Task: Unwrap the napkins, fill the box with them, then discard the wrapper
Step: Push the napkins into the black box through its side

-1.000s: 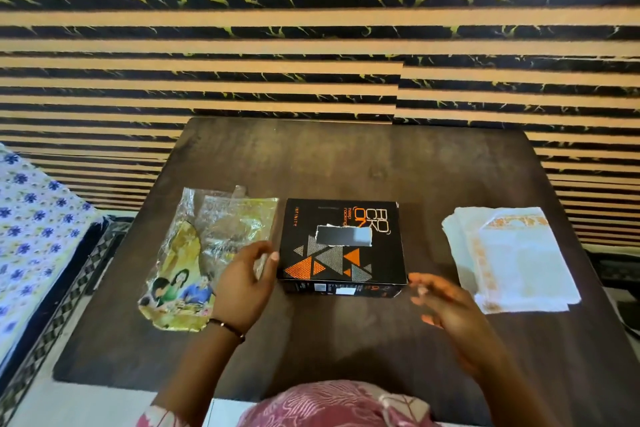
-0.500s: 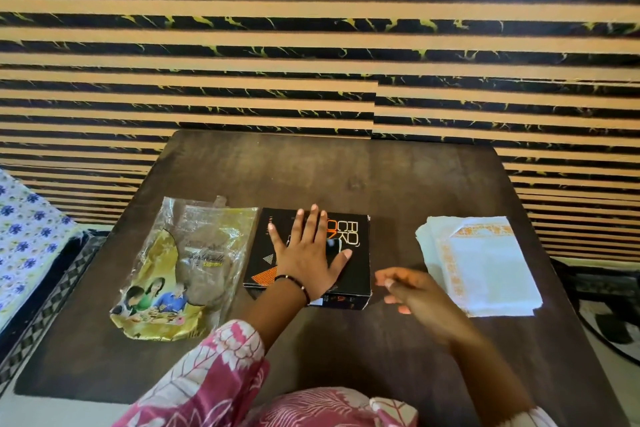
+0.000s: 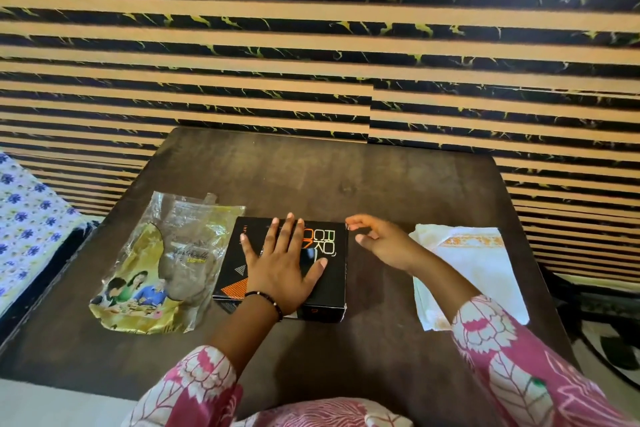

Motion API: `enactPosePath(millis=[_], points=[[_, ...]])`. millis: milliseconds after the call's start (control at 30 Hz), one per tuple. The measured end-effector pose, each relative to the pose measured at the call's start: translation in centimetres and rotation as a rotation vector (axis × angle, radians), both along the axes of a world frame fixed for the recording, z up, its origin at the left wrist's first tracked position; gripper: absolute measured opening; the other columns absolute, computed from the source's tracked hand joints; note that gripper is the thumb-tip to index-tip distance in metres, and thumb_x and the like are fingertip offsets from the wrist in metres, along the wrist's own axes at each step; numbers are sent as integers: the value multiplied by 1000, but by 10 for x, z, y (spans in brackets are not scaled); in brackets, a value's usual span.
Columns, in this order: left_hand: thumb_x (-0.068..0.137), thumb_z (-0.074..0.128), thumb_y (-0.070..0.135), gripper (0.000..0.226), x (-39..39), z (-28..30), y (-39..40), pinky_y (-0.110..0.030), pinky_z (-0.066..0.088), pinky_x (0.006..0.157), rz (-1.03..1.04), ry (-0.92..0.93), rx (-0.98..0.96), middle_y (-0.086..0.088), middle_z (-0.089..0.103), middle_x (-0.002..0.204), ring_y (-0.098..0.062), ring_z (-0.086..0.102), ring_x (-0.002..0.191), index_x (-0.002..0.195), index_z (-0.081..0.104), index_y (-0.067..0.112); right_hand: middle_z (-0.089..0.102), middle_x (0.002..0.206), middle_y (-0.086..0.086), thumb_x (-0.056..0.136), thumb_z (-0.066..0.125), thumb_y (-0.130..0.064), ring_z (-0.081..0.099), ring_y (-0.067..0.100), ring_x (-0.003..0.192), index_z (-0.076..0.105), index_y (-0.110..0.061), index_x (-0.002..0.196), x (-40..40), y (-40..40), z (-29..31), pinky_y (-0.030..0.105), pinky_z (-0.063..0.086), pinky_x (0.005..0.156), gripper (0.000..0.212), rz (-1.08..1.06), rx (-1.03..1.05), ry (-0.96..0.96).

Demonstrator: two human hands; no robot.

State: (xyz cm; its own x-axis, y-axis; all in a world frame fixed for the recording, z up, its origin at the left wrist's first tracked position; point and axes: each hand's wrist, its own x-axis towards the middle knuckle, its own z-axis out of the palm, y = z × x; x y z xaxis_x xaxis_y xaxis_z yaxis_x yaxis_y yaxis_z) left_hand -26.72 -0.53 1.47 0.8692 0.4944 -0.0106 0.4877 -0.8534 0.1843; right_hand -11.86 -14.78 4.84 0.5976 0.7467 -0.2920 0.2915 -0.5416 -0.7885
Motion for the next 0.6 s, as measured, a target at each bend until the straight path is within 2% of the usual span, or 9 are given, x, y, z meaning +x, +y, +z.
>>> enactPosePath(millis=[67,100,167,200,233,300,333,433,600], points=[[76,8,72,80,0,0,-1,-67,-7,107,16,8,2,8,0,157,-18,-4,144,144,2,31,56,126,6,92,46,-1,52,10,65,50,-12,127,8,0,-1,5,41,54,37,43,3,22],[76,8,73,80,0,0,-1,-67,-6,107,22,8,7,9,0,157,-17,-4,144,144,2,31,56,123,5,92,46,-1,52,7,59,51,-11,126,12,-1,-1,5,39,48,36,58,-1,30],[76,8,73,79,0,0,-2,-68,-5,106,31,7,17,10,0,157,-17,-3,144,144,1,32,57,114,3,92,48,-4,54,-4,52,55,-9,121,20,-4,2,6,40,45,31,76,-20,20],[76,8,73,79,0,0,-2,-68,-4,107,34,13,20,10,0,157,-17,-3,144,144,1,32,58,109,3,92,50,-7,56,-9,54,58,-8,118,24,-6,4,7,42,49,27,93,-36,4],[76,8,73,79,1,-1,-2,-68,-4,107,37,20,23,10,0,157,-16,-3,144,144,1,32,60,106,4,91,52,-12,59,-9,65,61,-8,113,27,-10,7,11,45,59,24,114,-66,-28],[76,7,73,80,1,-1,-2,-67,-3,107,37,29,25,10,-1,157,-17,-3,144,144,0,32,66,106,7,90,56,-22,62,13,94,66,-10,105,32,-17,11,24,46,80,22,146,-162,-120],[75,7,73,81,1,-1,-2,-67,-3,108,34,32,27,10,-1,157,-17,-3,144,144,0,32,67,108,8,89,56,-25,61,21,99,67,-10,104,33,-22,12,30,46,86,23,154,-223,-177],[74,4,73,82,1,-1,-1,-66,-4,108,32,40,29,10,-2,157,-17,-4,144,144,0,31,66,119,9,89,56,-26,60,28,107,63,-14,115,24,-32,6,36,49,92,30,147,-356,-366],[73,3,73,83,1,-1,-2,-66,-2,108,27,34,38,9,0,157,-17,-2,144,145,3,30,51,139,7,90,55,-17,55,26,118,48,-17,132,-17,-40,-32,29,44,98,42,142,-363,-442]])
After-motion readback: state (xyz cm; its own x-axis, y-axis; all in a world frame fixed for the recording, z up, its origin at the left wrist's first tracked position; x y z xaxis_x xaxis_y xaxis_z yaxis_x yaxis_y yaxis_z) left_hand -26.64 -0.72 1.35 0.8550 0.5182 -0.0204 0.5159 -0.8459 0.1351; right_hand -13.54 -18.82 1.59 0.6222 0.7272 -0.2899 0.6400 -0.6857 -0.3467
